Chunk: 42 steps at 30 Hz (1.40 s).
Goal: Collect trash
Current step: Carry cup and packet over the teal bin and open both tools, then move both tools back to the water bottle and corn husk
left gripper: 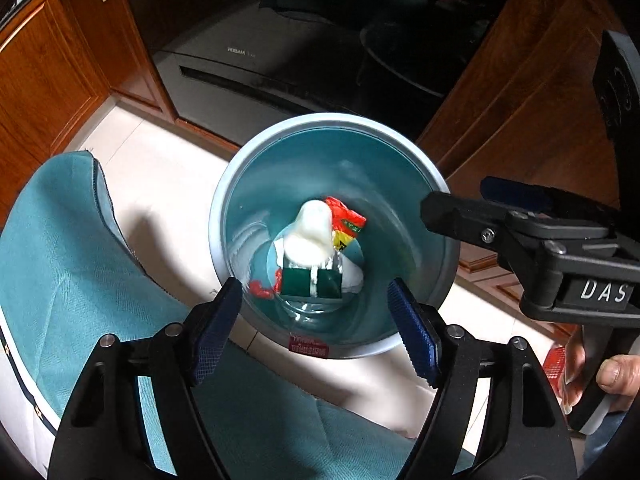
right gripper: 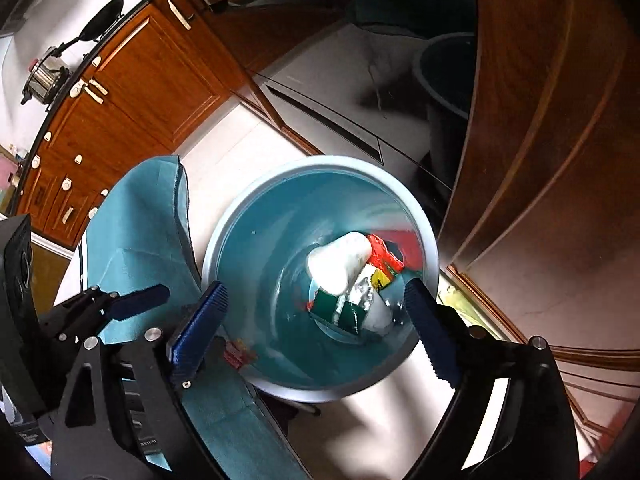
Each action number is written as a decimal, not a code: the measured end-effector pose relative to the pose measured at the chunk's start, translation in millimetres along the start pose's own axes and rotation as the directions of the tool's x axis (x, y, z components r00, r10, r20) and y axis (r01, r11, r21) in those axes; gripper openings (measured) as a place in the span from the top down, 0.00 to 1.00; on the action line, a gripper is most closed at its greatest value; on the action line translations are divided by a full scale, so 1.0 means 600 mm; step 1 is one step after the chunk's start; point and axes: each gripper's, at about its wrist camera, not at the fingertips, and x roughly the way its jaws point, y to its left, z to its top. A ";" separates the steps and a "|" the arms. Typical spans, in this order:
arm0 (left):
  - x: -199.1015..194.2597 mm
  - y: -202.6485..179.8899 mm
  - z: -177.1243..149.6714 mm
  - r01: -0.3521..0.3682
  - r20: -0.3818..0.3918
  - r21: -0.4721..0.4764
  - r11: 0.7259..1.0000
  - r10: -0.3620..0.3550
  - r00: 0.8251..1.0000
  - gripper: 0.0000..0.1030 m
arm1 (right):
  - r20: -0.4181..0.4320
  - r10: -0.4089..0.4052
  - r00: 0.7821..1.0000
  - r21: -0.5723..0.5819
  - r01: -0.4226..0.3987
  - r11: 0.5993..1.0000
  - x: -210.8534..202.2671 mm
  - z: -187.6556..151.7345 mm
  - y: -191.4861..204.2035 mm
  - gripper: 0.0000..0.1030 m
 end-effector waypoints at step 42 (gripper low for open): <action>-0.451 0.283 -0.660 -0.188 0.163 -0.432 0.882 0.282 0.946 0.22 | -0.215 0.182 0.960 -0.544 -0.272 0.794 -0.202 -0.363 0.555 0.07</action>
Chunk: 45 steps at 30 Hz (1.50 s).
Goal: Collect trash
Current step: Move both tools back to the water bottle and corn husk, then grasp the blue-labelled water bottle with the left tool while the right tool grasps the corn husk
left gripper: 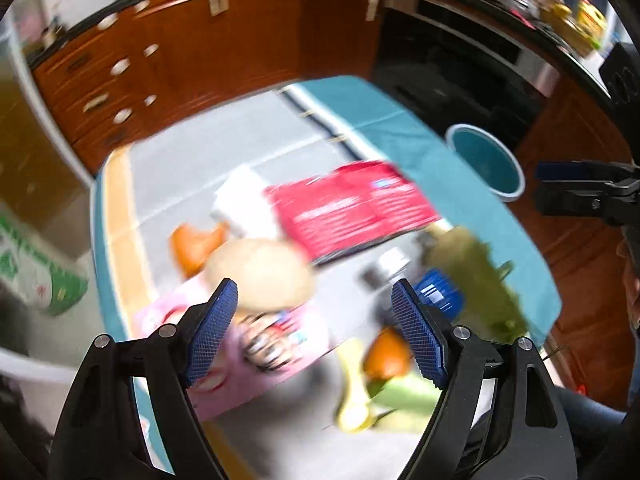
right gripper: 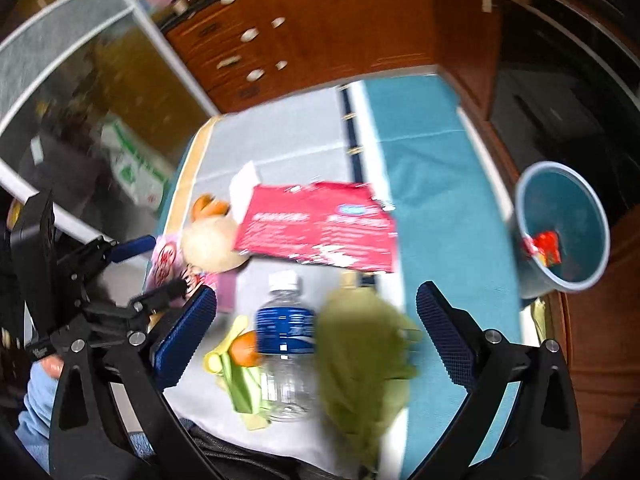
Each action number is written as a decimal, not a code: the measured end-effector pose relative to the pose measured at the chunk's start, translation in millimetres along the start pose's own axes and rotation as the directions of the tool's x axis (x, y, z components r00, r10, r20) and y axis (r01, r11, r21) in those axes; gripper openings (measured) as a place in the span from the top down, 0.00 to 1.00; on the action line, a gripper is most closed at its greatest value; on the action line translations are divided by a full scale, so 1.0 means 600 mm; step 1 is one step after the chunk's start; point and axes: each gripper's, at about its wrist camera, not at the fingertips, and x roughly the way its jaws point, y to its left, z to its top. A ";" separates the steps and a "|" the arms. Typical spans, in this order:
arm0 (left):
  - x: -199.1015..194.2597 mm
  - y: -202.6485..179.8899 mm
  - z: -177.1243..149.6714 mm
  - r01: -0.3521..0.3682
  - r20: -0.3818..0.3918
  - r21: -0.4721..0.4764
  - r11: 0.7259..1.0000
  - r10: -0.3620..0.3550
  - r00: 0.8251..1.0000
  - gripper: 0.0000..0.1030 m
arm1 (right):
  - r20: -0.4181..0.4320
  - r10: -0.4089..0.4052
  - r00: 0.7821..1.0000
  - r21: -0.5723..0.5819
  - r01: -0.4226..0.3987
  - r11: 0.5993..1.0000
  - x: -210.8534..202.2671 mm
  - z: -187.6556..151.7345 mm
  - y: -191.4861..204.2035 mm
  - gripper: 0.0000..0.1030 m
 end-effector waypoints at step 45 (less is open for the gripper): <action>0.114 -0.182 -0.034 0.281 -0.232 0.060 0.958 -0.260 0.937 0.21 | 0.032 0.146 0.989 0.215 -0.149 0.965 0.077 -0.111 -0.160 0.72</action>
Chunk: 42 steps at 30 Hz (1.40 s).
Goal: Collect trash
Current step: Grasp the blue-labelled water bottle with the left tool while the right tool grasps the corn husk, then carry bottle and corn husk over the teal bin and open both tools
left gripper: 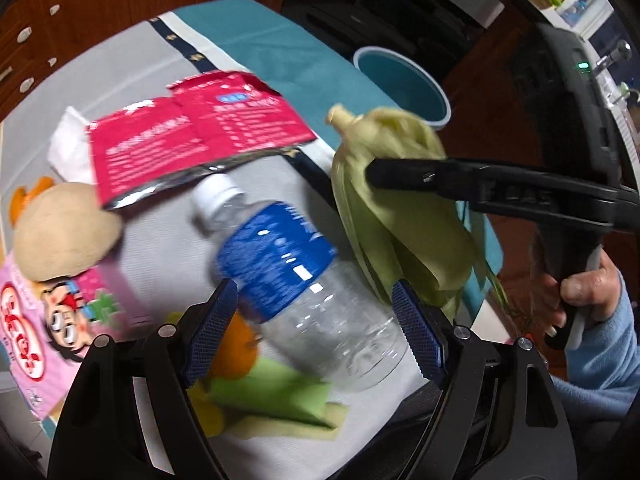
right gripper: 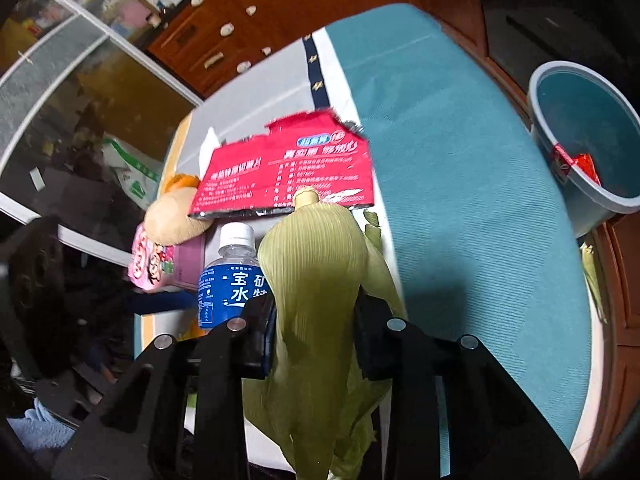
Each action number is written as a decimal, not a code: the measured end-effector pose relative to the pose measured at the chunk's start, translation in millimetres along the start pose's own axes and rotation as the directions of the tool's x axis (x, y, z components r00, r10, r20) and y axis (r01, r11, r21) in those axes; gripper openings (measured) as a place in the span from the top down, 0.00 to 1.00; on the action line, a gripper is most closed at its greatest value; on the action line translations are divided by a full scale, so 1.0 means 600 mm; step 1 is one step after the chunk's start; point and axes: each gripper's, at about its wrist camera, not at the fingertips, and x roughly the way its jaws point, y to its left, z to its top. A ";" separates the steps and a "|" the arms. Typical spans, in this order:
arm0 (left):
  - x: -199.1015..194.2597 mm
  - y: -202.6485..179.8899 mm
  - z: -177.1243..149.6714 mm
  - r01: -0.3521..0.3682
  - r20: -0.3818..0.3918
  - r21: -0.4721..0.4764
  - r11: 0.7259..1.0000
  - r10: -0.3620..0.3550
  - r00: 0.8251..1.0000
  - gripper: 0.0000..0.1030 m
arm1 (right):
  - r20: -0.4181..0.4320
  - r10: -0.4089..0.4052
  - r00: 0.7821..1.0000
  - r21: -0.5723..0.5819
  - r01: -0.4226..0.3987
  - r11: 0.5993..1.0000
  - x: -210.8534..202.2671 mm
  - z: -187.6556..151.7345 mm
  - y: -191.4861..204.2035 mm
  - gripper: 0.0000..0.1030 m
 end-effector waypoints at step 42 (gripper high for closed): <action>-0.068 -0.160 0.177 -0.181 0.226 0.136 0.974 0.147 0.963 0.34 | 0.389 0.046 0.920 0.134 -0.106 0.985 -0.264 0.027 -0.170 0.79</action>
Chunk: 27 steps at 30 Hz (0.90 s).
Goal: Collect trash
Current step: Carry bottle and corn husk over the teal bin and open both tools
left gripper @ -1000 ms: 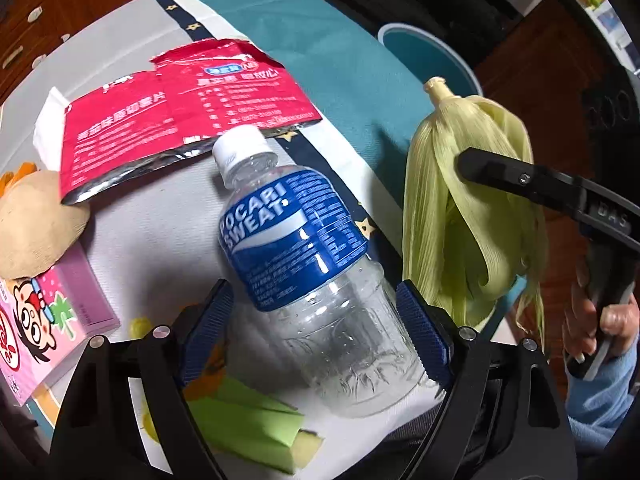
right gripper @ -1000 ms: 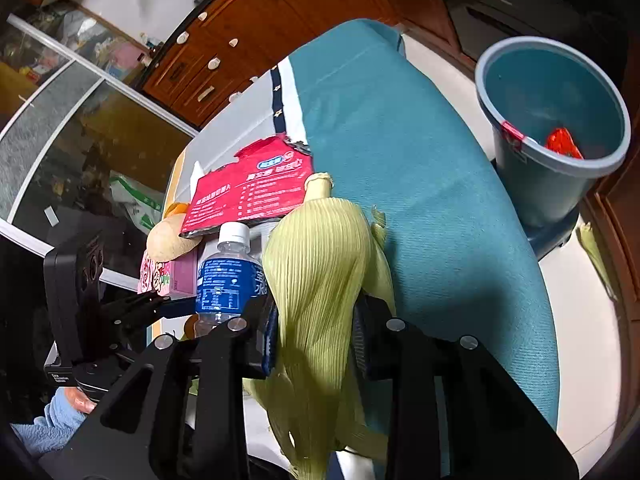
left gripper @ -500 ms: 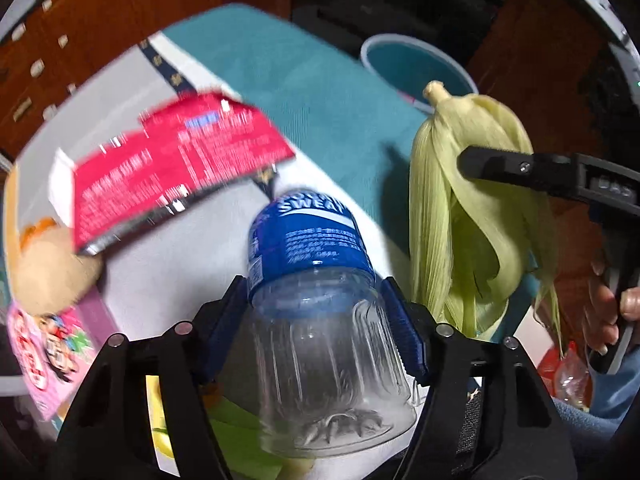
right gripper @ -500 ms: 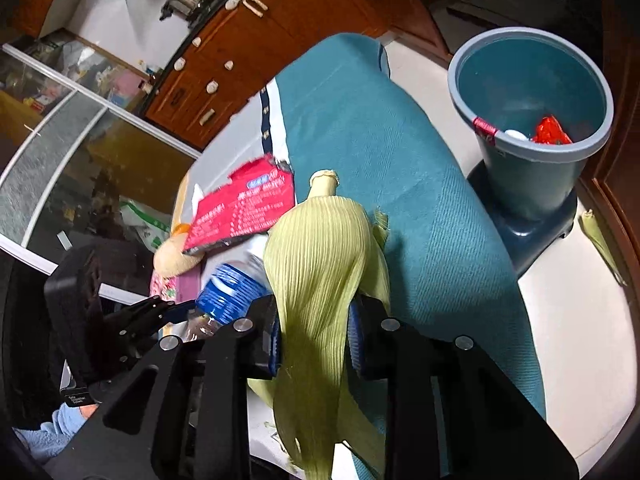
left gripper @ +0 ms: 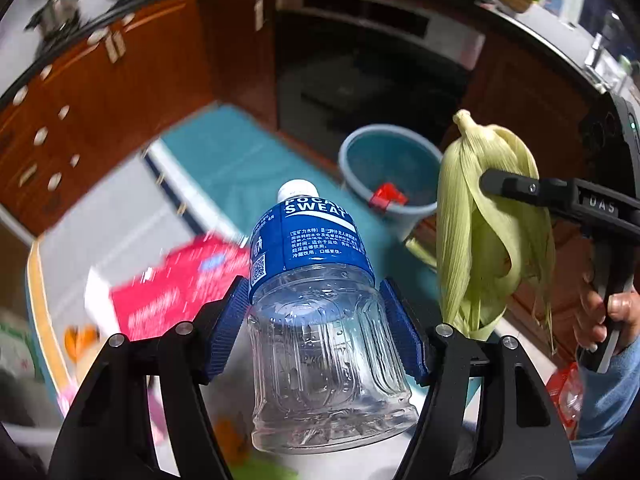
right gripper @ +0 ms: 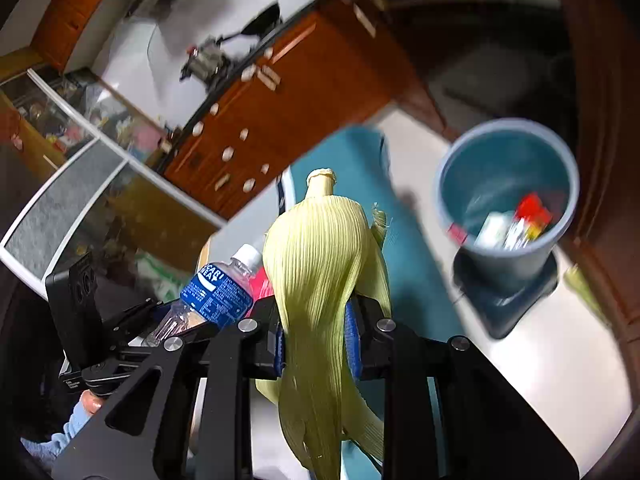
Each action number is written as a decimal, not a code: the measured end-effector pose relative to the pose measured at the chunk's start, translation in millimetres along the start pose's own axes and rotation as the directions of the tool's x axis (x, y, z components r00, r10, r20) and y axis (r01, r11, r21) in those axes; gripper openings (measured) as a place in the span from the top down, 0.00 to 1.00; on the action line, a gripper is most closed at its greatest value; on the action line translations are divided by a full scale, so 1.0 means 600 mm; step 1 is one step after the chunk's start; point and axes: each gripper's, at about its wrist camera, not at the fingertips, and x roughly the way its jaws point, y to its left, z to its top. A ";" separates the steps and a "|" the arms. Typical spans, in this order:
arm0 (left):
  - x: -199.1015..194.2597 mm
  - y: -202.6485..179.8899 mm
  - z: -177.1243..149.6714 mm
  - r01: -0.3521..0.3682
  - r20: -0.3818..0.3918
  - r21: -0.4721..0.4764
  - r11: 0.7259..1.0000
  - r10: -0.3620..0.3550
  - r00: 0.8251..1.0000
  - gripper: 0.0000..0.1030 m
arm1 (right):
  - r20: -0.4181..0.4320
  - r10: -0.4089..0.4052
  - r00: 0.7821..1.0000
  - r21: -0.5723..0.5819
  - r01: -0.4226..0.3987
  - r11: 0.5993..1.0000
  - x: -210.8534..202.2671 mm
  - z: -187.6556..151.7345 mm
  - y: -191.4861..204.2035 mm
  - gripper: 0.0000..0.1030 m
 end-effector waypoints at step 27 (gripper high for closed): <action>0.425 -0.184 0.240 0.208 -0.242 0.168 0.964 -0.164 0.956 0.34 | -0.197 -0.317 0.928 0.229 0.358 0.905 0.183 0.165 -0.360 0.75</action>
